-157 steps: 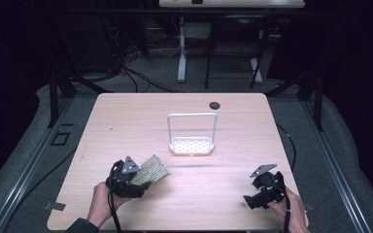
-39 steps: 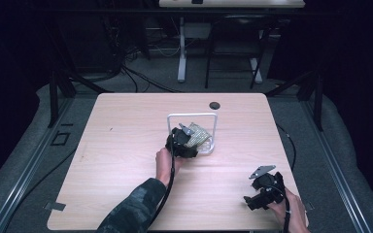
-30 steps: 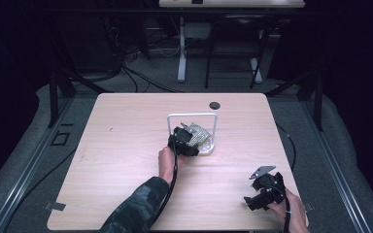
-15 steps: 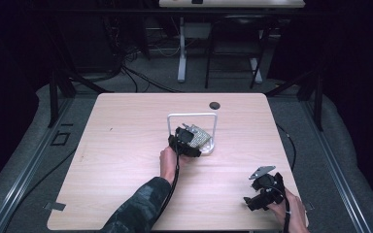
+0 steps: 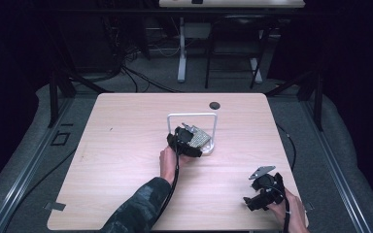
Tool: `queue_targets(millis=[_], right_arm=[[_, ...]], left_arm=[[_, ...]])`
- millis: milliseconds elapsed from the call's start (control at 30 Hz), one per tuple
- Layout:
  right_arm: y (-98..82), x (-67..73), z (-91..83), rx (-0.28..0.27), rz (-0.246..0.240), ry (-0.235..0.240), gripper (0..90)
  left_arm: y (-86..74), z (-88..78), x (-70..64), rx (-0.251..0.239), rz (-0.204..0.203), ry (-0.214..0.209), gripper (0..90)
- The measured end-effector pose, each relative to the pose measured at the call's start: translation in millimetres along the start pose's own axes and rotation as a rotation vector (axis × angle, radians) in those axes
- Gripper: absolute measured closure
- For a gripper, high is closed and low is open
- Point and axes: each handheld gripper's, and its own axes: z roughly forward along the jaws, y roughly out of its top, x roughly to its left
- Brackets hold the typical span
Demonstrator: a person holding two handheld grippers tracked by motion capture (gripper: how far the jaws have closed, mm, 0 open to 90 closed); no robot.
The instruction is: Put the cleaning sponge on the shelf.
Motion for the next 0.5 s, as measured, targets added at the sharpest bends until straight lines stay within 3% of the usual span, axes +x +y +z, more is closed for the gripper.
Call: queue_targets(millis=[200,500], right_arm=[[0.1,0.2,-0.6,-0.003,0.003,0.000,2.1],[0.3,0.5,-0.3,-0.003,0.001,0.001,2.1]], left_arm=[[0.6,-4.3,-2.4,-0.013,0.005,-0.006,12.3],[3.0,-18.5,-9.2,-0.038,0.048,-0.034,12.1]])
